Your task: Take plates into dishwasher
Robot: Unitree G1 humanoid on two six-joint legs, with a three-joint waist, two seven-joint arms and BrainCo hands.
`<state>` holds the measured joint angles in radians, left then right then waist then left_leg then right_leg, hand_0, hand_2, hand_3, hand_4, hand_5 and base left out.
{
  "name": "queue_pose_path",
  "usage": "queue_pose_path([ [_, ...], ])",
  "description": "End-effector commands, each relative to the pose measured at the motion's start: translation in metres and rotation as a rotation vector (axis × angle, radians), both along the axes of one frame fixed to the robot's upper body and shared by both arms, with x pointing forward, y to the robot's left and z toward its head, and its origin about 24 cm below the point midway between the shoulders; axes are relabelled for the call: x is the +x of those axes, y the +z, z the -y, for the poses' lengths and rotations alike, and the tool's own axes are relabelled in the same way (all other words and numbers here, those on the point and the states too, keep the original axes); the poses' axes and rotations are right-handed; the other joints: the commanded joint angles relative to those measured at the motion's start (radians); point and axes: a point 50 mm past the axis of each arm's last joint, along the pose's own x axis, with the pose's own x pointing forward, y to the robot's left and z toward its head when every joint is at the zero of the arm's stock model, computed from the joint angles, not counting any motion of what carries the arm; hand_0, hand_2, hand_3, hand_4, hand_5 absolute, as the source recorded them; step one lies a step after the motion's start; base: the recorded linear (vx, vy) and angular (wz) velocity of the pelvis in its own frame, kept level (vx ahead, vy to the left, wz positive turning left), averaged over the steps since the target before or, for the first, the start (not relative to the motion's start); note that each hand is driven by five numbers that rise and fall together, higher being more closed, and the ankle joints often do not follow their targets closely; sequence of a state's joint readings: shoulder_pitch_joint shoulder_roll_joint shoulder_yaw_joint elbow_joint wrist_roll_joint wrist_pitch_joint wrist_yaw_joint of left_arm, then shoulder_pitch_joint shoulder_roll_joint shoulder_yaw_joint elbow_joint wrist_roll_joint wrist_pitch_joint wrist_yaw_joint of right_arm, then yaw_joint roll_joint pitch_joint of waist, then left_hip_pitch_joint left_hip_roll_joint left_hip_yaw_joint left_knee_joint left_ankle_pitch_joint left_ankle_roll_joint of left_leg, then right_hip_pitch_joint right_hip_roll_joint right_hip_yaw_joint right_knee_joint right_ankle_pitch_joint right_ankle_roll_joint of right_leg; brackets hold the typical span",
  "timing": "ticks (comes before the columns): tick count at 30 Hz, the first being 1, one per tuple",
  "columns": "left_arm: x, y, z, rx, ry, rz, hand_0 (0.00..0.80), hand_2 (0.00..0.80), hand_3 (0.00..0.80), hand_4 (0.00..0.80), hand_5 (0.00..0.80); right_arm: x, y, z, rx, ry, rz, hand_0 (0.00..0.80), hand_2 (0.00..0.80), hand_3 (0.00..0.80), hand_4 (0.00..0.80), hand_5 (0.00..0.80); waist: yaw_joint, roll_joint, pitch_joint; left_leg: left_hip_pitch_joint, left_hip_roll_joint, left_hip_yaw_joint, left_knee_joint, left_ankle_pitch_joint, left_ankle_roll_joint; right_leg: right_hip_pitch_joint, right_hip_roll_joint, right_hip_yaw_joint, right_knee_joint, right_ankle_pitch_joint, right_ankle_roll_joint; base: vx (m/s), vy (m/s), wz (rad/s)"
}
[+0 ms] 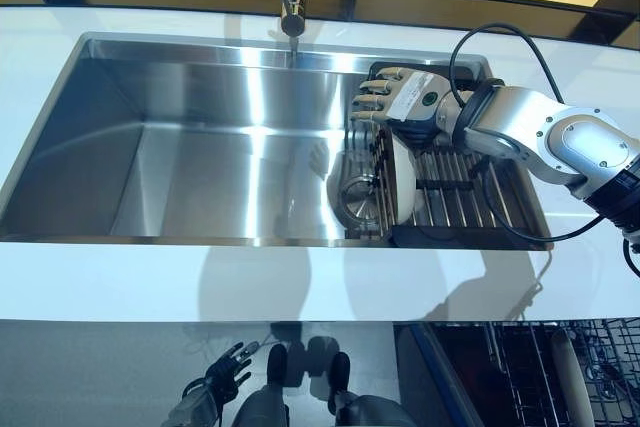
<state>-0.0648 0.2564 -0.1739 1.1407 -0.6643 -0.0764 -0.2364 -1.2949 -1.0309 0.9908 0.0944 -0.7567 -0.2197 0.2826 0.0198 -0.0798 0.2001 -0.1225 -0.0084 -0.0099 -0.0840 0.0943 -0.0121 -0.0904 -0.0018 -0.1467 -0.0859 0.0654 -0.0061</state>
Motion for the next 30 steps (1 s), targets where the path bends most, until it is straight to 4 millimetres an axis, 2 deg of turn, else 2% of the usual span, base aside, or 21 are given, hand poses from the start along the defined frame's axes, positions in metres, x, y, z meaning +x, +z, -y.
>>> queue_pose_path([
  [1,0.015,0.007,-0.005,-0.001,0.013,0.056,0.000,0.000,0.000,0.000,0.000,-0.005,0.011,-0.008,-0.076,0.030,0.043,0.000,0.000,0.000,0.000,0.000,0.030,-0.045,0.008,0.002,0.016,0.039,-0.003,0.003,-0.040,-0.014,-0.047,0.012,-0.001,0.056,0.083,0.000,0.000,0.00],
  [9,0.017,0.007,-0.004,-0.001,0.013,0.063,0.000,0.000,0.000,0.000,0.000,-0.003,0.002,-0.009,-0.120,0.012,0.012,0.000,0.000,0.000,0.000,0.000,0.032,-0.046,0.013,0.001,0.017,0.040,-0.003,0.005,-0.040,-0.017,-0.047,0.009,-0.001,0.059,0.083,0.000,0.000,0.00],
  [10,0.017,0.007,-0.004,-0.001,0.014,0.064,0.000,0.000,0.000,0.000,0.000,-0.002,0.001,-0.008,-0.133,0.007,0.010,0.248,0.248,0.248,0.248,0.248,0.032,-0.047,0.013,-0.001,0.017,0.041,-0.003,0.006,-0.041,-0.018,-0.047,0.009,-0.001,0.059,0.083,0.000,0.000,0.00],
  [11,0.017,0.007,-0.005,0.000,0.013,0.065,0.000,0.000,0.000,0.000,0.000,-0.002,-0.001,-0.007,-0.158,-0.002,0.006,0.718,0.718,0.718,0.718,0.718,0.033,-0.047,0.013,-0.003,0.017,0.041,-0.003,0.006,-0.041,-0.019,-0.048,0.008,-0.001,0.059,0.083,0.000,0.000,0.00],
  [12,0.017,0.007,-0.005,0.000,0.013,0.066,0.000,0.000,0.000,0.000,0.000,-0.002,-0.002,-0.006,-0.167,-0.005,0.004,0.800,0.800,0.800,0.800,0.800,0.033,-0.047,0.013,-0.003,0.017,0.040,-0.003,0.007,-0.041,-0.019,-0.048,0.008,-0.001,0.059,0.083,0.000,0.000,0.00],
  [19,0.016,0.008,-0.007,0.002,0.018,0.064,0.000,0.000,0.000,0.000,0.000,0.001,-0.007,0.002,-0.255,-0.063,-0.019,0.800,0.800,0.800,0.800,0.800,0.029,-0.052,0.008,0.001,0.019,0.044,-0.003,0.007,-0.042,-0.016,-0.048,0.008,-0.001,0.060,0.084,0.000,0.000,0.00],
  [30,0.013,0.006,-0.008,0.008,0.021,0.052,0.000,0.000,0.000,0.000,0.000,0.001,-0.001,0.008,-0.272,-0.069,-0.011,0.800,0.800,0.800,0.800,0.800,0.023,-0.055,-0.006,0.011,0.020,0.049,-0.003,0.004,-0.043,-0.008,-0.046,0.013,-0.001,0.057,0.084,0.000,0.000,0.00],
])
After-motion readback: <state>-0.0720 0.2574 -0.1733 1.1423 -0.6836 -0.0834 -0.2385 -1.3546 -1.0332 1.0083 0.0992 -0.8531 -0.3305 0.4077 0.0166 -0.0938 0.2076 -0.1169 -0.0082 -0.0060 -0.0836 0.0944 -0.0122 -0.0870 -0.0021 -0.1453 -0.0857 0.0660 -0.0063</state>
